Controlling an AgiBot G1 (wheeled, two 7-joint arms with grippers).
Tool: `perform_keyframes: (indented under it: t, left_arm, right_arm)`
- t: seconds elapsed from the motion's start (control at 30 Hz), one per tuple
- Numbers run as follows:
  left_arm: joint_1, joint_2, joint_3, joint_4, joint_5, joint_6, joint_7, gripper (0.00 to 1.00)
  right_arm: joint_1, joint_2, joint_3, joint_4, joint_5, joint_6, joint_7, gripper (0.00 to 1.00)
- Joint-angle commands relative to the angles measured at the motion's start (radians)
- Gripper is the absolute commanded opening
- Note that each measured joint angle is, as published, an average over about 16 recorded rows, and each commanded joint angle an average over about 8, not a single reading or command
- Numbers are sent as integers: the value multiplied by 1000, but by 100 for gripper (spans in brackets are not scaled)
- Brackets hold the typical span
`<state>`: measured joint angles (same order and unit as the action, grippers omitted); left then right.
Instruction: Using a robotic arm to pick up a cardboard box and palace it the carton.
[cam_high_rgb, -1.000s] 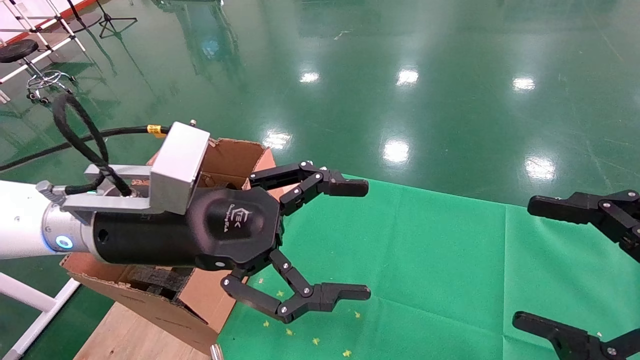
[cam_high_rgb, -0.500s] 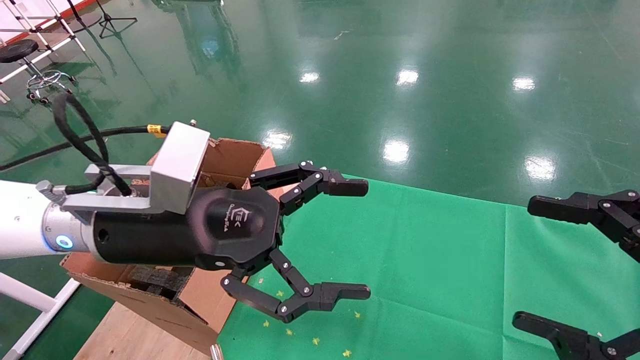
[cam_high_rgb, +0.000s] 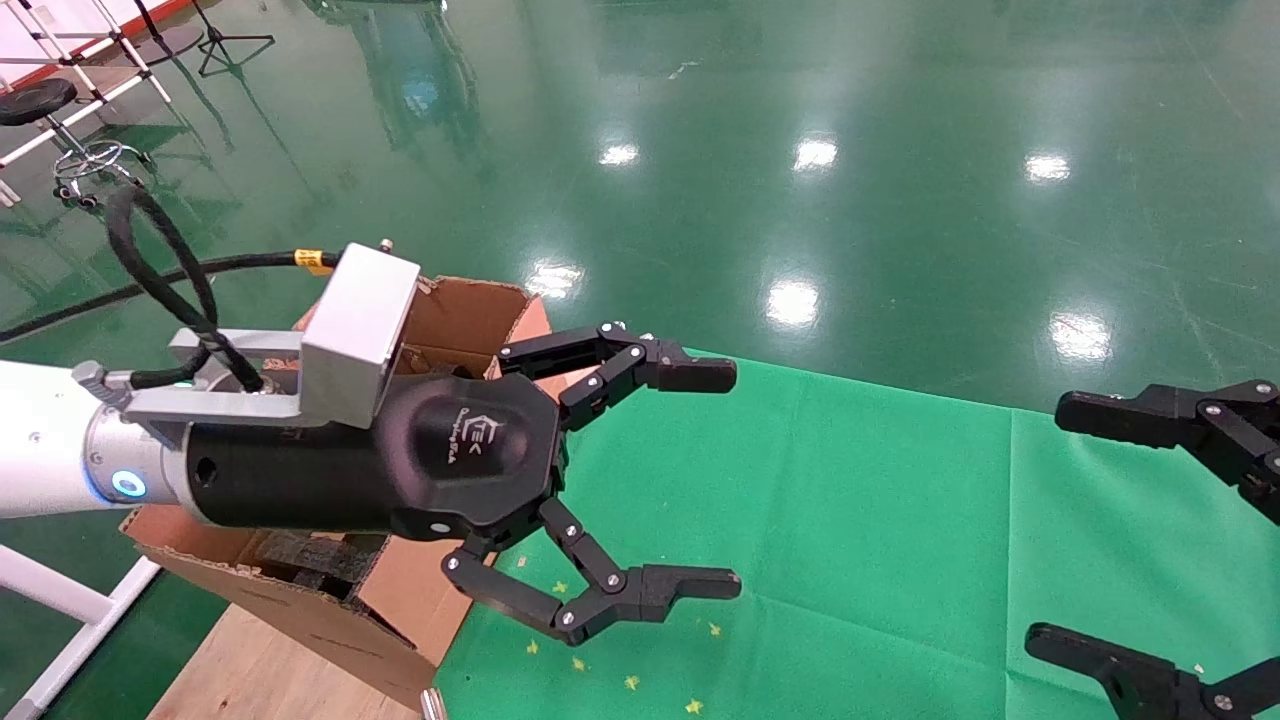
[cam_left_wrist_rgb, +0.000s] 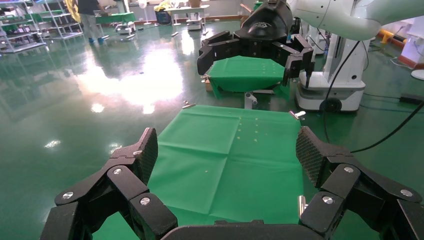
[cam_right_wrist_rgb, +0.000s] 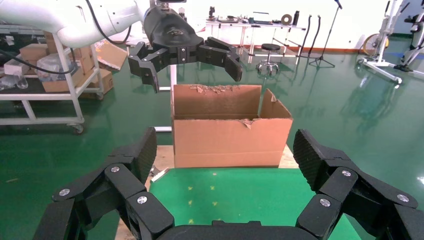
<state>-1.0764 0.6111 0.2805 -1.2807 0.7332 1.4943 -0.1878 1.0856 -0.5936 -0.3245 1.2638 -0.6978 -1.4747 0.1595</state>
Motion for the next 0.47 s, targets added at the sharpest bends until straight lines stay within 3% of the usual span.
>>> perform_keyframes:
  t: [0.03, 0.47]
  left_arm:
    - [0, 0, 0, 0, 0, 0, 0, 100]
    - [0, 0, 0, 0, 0, 0, 0, 100]
  right_arm:
    - [0, 0, 0, 0, 0, 0, 0, 100]
    - [0, 0, 0, 0, 0, 0, 0, 100]
